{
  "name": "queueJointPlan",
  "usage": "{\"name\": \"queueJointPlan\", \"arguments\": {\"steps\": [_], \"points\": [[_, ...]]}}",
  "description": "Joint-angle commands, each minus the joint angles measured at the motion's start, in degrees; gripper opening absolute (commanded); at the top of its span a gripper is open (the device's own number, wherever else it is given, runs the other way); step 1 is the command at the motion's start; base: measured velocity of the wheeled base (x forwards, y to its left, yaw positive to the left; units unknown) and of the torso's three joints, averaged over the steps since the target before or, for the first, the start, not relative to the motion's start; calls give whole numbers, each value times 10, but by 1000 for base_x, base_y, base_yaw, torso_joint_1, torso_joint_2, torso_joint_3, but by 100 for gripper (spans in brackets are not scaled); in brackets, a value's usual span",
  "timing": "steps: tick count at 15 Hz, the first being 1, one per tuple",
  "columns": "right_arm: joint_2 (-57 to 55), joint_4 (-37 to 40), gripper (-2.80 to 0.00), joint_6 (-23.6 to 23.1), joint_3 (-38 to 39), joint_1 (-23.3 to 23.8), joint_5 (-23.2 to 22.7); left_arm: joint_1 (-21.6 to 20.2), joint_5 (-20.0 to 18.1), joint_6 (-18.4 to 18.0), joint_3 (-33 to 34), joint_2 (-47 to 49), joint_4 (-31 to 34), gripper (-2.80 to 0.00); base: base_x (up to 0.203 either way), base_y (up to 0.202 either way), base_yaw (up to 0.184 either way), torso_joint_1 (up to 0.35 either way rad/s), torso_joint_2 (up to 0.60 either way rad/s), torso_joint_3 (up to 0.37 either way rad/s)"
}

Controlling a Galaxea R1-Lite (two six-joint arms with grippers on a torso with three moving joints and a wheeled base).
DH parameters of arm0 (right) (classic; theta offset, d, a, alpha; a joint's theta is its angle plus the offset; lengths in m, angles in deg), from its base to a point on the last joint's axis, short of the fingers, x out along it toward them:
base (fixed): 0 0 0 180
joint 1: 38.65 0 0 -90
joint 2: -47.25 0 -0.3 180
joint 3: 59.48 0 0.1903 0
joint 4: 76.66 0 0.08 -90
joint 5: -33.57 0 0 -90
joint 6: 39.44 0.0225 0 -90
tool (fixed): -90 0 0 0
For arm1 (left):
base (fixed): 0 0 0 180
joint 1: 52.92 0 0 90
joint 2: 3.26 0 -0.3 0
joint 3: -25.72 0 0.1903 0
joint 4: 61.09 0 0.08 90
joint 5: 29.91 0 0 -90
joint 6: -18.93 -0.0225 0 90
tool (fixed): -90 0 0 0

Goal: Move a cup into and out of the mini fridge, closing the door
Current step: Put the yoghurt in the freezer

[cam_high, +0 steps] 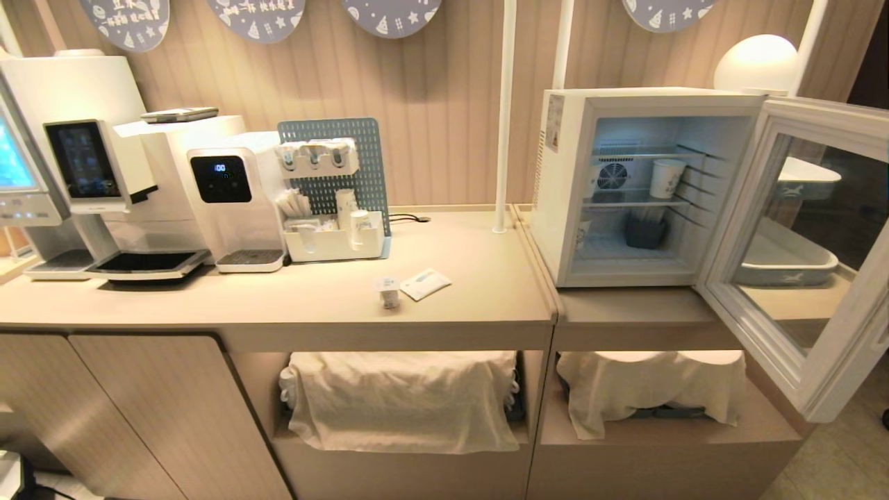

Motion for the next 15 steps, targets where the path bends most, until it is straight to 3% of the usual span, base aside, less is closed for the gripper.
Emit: {"name": "queueJointPlan", "arguments": {"steps": [1,7,15], "points": [[-1,0,-280,0,0,0,0,0,0,0,-1,0,1,-280,0,191,2,2,-2,2],[-1,0,-280,0,0,0,0,0,0,0,-1,0,2,-280,30,158,0,4,2,1],[-1,0,-280,0,0,0,0,0,0,0,-1,0,2,-280,186,166,-1,2,3,3]]}}
